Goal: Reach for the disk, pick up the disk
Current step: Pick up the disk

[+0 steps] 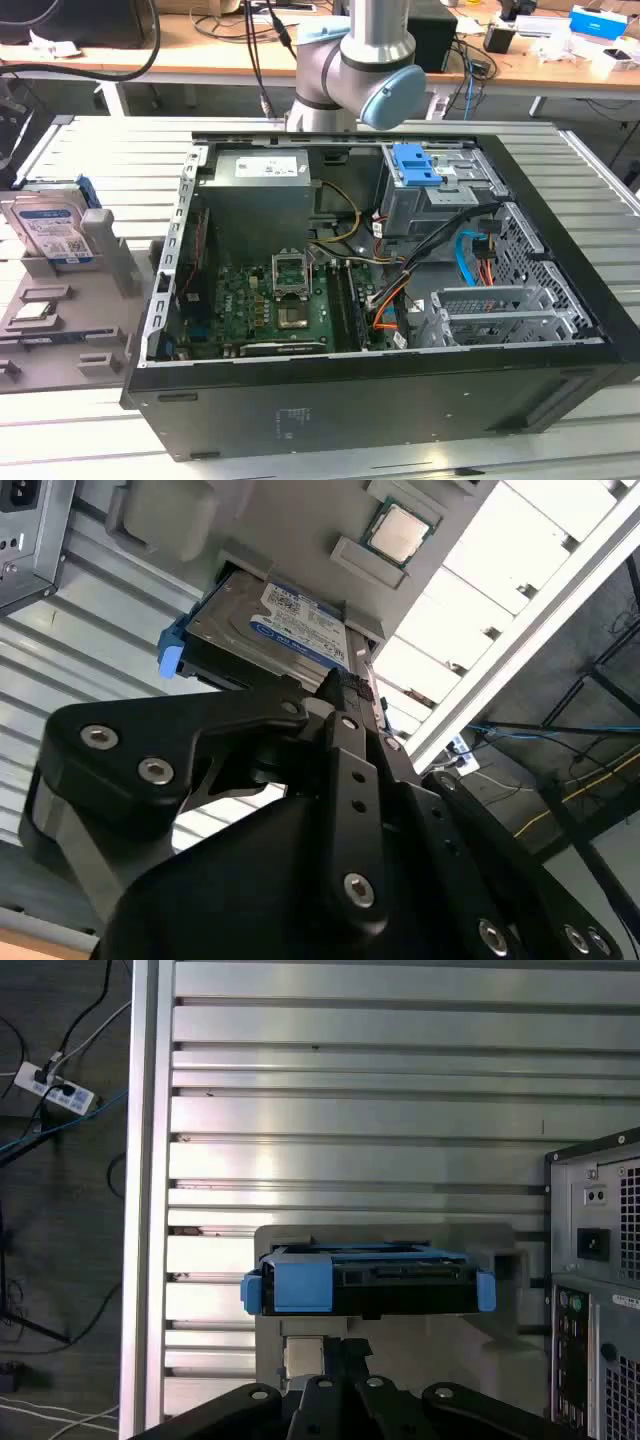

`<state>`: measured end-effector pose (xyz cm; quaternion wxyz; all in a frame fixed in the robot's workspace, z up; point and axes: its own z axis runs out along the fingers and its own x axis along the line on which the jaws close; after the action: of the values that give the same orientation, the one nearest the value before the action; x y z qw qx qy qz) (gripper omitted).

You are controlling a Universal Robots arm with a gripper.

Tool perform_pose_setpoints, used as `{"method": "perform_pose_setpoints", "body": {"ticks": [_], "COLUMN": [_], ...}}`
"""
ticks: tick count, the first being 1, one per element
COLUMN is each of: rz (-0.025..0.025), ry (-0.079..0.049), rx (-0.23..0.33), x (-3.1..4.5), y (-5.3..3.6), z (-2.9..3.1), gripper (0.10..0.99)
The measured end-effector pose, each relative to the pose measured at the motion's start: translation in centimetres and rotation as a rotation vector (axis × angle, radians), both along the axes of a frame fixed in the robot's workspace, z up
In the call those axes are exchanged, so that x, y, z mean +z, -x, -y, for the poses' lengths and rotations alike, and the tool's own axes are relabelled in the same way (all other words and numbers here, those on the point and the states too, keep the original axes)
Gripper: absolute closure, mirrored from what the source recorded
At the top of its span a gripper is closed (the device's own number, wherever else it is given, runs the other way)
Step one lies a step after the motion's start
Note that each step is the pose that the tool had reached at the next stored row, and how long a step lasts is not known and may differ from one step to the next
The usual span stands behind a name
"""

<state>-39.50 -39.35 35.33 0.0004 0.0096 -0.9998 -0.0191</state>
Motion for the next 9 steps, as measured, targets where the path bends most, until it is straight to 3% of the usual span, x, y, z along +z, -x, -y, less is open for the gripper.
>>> {"method": "perform_pose_setpoints", "body": {"ticks": [9], "rz": [0.0000], "ry": [0.000], "rx": [0.153], "x": [0.00], "y": [0.00], "z": [0.00], "gripper": [0.980]}}
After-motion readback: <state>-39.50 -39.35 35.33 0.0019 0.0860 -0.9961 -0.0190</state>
